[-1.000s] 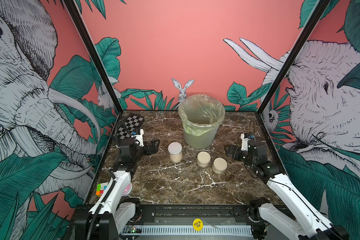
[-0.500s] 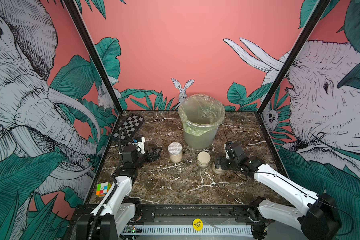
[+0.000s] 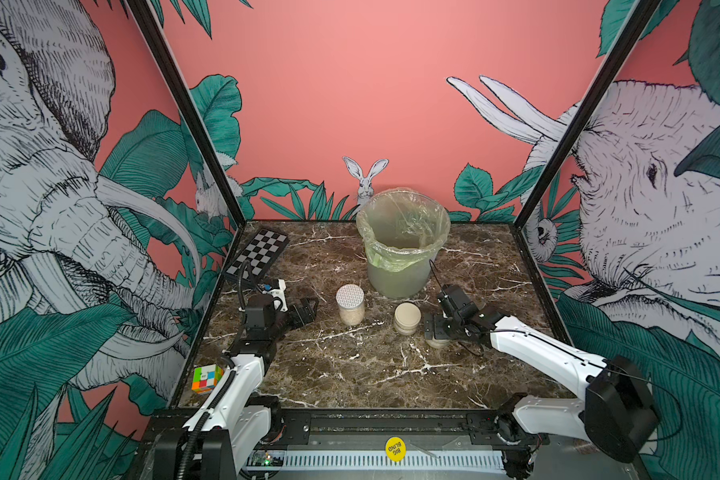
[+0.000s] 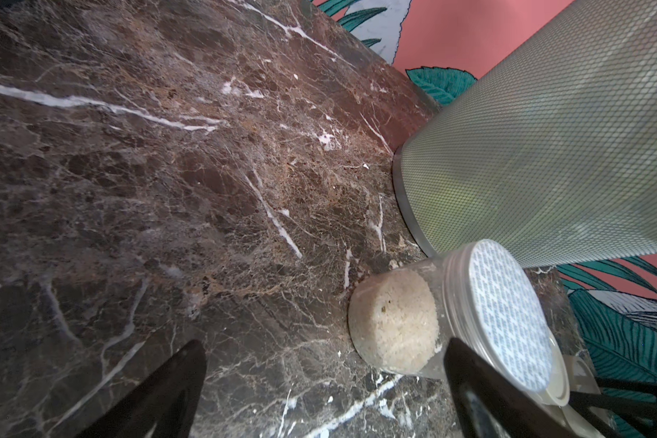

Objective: Empty moldy rice from jars
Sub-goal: Pick up the jar from the center of the board.

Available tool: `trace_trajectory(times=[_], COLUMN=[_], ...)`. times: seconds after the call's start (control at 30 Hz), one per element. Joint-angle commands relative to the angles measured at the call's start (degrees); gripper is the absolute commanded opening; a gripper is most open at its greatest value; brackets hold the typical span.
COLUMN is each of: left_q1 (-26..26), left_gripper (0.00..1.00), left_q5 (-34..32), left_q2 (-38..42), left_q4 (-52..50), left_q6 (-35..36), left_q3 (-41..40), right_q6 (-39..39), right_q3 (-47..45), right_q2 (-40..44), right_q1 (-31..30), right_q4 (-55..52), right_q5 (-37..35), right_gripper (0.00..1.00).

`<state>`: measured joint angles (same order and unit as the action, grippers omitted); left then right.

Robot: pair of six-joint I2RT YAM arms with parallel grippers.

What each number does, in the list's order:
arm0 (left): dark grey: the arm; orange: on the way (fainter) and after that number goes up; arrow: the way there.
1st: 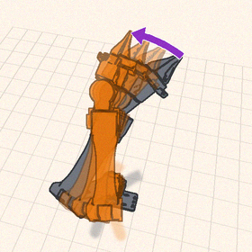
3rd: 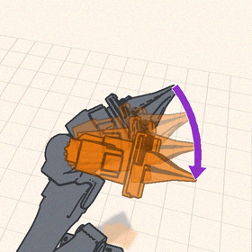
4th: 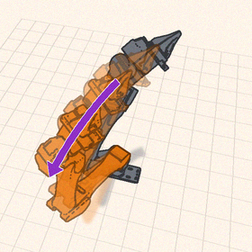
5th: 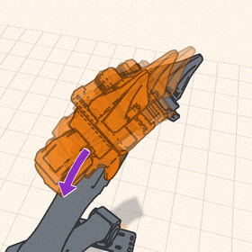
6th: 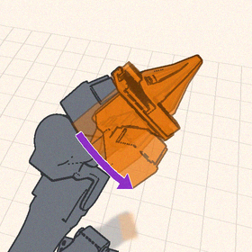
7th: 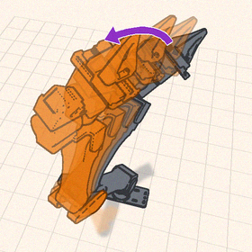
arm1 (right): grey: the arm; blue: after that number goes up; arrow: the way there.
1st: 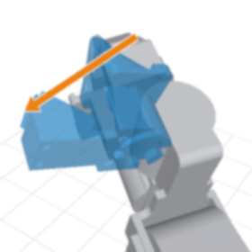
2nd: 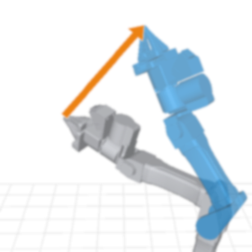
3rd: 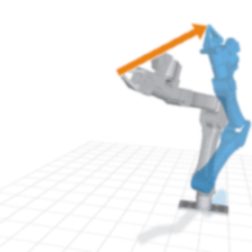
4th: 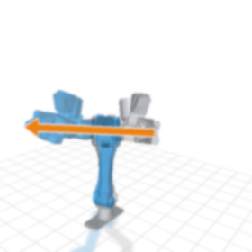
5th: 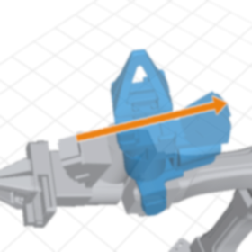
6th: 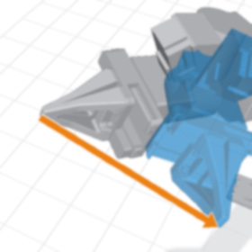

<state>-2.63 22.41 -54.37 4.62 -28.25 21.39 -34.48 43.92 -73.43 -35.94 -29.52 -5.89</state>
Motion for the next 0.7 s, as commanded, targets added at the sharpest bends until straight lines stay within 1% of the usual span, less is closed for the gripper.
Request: trace_trajectory(times=[0.0,0.13,0.27,0.33,0.43,0.53,0.67], left_q1=[-0.18,-0.18,-0.18,-0.14,-0.19,-0.18,-0.18], left_gripper=[0.99,0.99,1.0,1.0,1.0,1.0,1.0], left_q5=[1.78,2.39,0.62,-0.08,2.5,5.0,7.11], left_q2=[0.1,3.14,8.48,10.45,11.81,11.45,11.83], left_q4=[-1.15,-2.48,-5.53,-6.1,-4.66,-4.78,-3.07], left_q6=[2.98,6.11,7.96,7.8,6.99,6.1,5.25], left_q3=[1.46,1.62,2.23,2.13,1.36,1.96,1.98], right_q6=[-1.02,-1.47,-1.65,-1.8,-2.11,-2.35,-2.36], right_q3=[0.69,0.6,0.6,0.31,-0.04,-0.42,-0.42], right_q2=[-0.79,-1.75,-2.59,-3.14,-3.57,-3.37,-3.1], right_q1=[-0.83,-1.32,-1.56,-1.65,-1.7,-1.81,-1.96], right_q4=[-0.63,-0.76,-0.97,-0.94,-0.88,-0.63,-1.1], right_q5=[-1.83,-2.97,-3.6,-3.65,-3.54,-4.02,-4.05], right_gripper=[0.98,0.97,0.93,0.91,0.86,0.82,0.71])
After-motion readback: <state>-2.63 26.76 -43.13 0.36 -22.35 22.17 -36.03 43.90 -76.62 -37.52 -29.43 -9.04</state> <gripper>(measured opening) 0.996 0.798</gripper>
